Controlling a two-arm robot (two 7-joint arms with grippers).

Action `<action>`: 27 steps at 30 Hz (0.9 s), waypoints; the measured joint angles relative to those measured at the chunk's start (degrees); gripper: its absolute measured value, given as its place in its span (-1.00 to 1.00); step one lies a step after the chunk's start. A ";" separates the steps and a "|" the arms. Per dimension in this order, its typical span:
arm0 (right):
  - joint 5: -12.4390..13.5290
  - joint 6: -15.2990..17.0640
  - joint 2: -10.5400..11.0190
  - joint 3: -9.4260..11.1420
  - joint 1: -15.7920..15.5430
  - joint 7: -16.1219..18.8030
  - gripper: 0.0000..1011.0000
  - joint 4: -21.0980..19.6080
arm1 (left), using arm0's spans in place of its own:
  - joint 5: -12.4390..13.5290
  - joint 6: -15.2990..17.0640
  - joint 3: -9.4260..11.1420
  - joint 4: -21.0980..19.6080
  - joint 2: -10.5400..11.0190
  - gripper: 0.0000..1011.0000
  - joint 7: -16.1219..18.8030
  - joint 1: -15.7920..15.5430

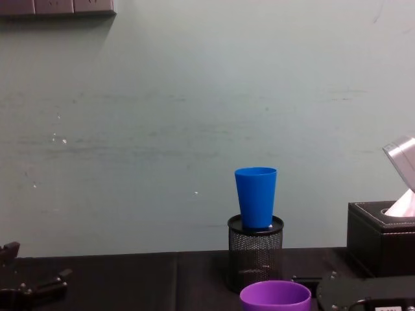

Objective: Pick up one cup with a gripper and tap it against the other cup.

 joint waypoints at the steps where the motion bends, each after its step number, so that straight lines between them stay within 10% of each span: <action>1: 0.00 0.00 -0.03 0.01 0.00 0.03 0.45 0.07 | 0.00 0.00 0.00 0.00 0.00 0.98 0.00 0.00; 27: -0.31 1.14 -0.35 0.30 -0.28 0.01 0.45 0.51 | 0.00 0.00 0.00 0.00 0.00 0.98 0.00 0.00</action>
